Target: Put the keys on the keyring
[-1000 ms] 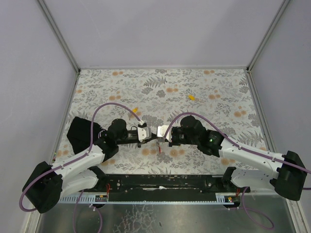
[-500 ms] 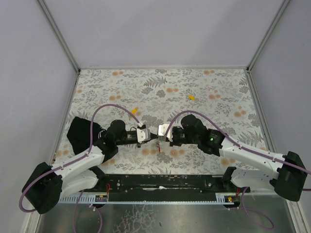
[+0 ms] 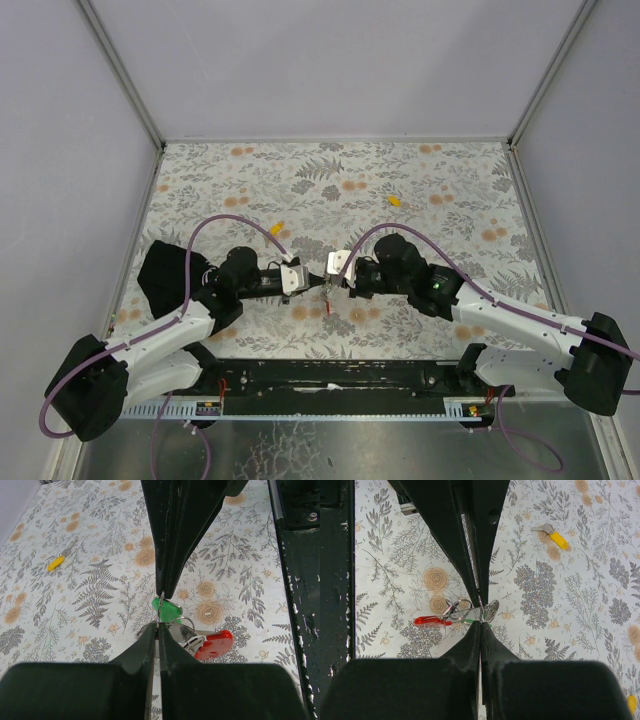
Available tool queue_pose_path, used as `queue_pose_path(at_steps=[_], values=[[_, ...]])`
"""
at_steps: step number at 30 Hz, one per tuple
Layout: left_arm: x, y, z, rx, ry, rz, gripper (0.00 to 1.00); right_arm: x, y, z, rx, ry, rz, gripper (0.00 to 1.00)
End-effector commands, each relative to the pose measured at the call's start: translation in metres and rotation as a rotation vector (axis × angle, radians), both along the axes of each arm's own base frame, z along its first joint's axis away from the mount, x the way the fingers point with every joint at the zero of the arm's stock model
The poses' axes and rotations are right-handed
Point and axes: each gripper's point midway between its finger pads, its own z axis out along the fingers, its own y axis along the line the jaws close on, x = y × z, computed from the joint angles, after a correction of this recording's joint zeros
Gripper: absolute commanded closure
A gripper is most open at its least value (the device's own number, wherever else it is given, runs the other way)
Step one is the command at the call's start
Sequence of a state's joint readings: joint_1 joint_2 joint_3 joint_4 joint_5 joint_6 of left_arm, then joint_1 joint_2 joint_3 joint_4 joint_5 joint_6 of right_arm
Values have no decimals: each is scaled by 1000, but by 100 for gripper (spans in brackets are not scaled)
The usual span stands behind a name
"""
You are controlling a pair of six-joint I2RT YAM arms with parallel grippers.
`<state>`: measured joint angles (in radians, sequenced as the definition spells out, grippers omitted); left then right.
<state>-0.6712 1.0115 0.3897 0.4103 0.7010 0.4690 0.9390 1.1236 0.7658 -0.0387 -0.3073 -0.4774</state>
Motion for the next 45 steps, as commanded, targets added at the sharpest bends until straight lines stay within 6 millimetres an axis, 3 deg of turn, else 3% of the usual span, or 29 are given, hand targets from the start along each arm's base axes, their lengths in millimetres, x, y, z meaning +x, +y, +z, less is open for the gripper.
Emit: queue_pose_path(at_steps=[1, 45], values=[[2, -2, 19, -54, -82, -18, 100, 5, 6, 25, 81, -31, -1, 100], [2, -2, 21, -62, -86, -12, 100, 4, 5, 26, 95, 4, 3, 100]])
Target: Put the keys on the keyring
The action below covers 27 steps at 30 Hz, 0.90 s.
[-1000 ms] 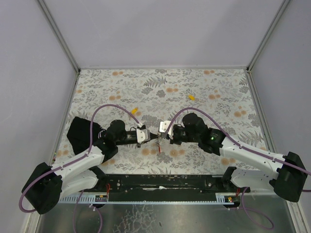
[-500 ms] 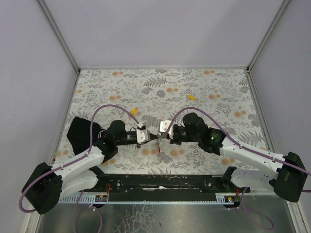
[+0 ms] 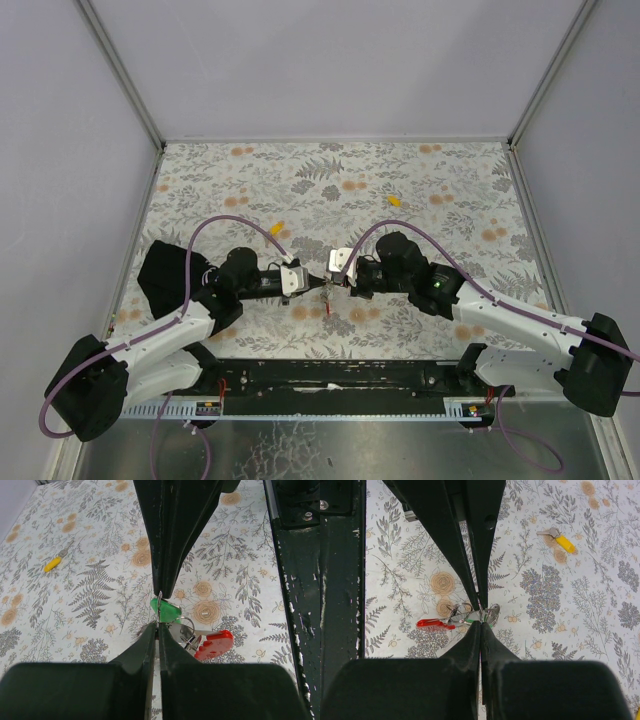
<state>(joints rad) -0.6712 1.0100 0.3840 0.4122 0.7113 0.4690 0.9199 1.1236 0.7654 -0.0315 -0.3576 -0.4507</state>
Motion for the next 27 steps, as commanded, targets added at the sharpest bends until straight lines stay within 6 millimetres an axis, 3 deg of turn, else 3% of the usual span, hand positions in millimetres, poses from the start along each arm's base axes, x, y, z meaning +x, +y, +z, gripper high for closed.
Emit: queue_pose_path(at_steps=[1, 27], values=[[5, -2, 22, -62, -91, -1, 100, 6, 4, 24, 68, -33, -13, 100], [2, -2, 24, -70, -93, -13, 100, 7, 7, 23, 69, -27, -3, 100]])
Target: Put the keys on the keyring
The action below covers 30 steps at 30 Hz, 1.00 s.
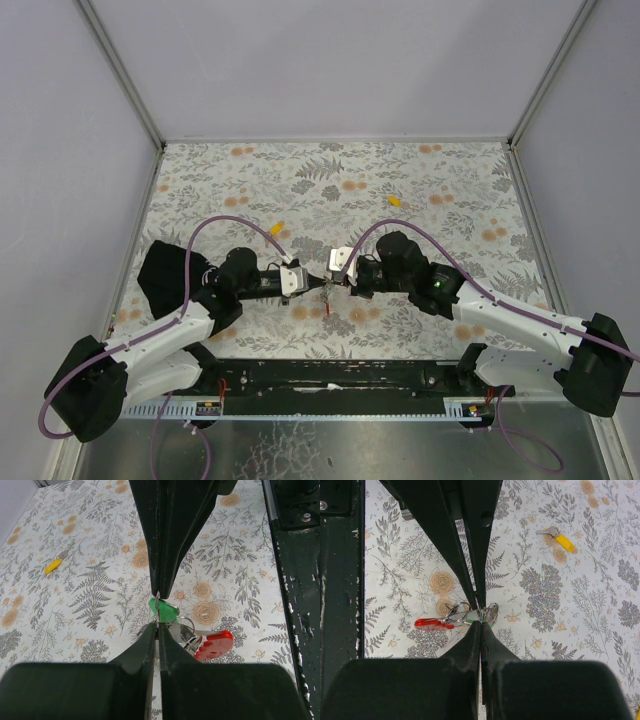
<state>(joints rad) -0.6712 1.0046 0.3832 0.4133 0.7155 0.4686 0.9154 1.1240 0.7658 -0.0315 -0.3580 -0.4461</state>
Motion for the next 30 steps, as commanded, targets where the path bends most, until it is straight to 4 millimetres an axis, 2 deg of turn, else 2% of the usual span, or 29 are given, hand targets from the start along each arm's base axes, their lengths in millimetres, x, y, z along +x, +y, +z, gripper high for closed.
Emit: queue_pose_path(at_steps=[1, 30], values=[[3, -2, 22, -65, -88, -8, 100, 5, 8, 23, 68, -31, 6, 100], [6, -1, 22, -69, -98, 8, 100, 4, 8, 23, 72, -7, 4, 100]])
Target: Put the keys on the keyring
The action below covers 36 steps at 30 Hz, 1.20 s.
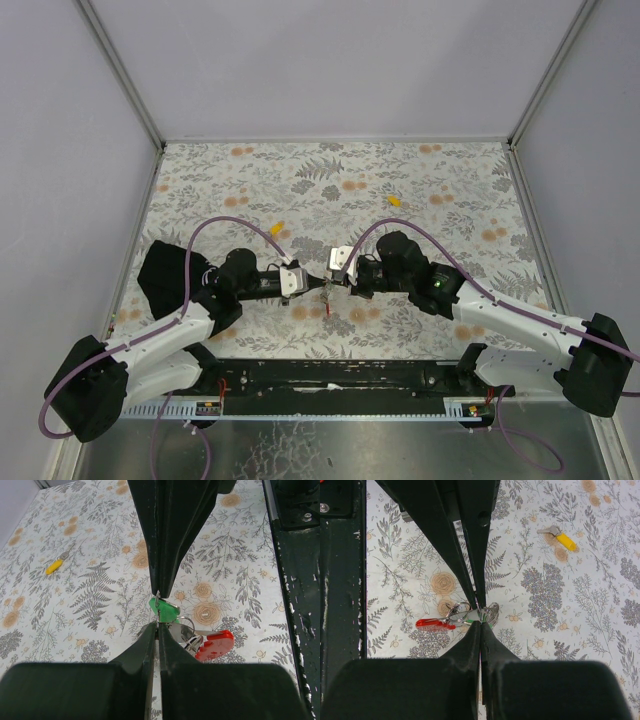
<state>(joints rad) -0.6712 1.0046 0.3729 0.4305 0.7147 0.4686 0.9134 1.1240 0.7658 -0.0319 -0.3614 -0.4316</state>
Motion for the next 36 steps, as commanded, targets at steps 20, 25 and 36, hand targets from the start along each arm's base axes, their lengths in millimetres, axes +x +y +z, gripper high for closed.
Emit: queue_pose_path(at_steps=[20, 25, 36], values=[[5, -2, 24, -70, -90, 2, 100, 2, 11, 23, 74, -9, 29, 100], [5, -2, 24, -71, -92, 3, 100, 1, 12, 24, 76, -6, 34, 100], [5, -1, 24, -72, -93, 7, 100, 3, 4, 27, 78, -26, -3, 100]])
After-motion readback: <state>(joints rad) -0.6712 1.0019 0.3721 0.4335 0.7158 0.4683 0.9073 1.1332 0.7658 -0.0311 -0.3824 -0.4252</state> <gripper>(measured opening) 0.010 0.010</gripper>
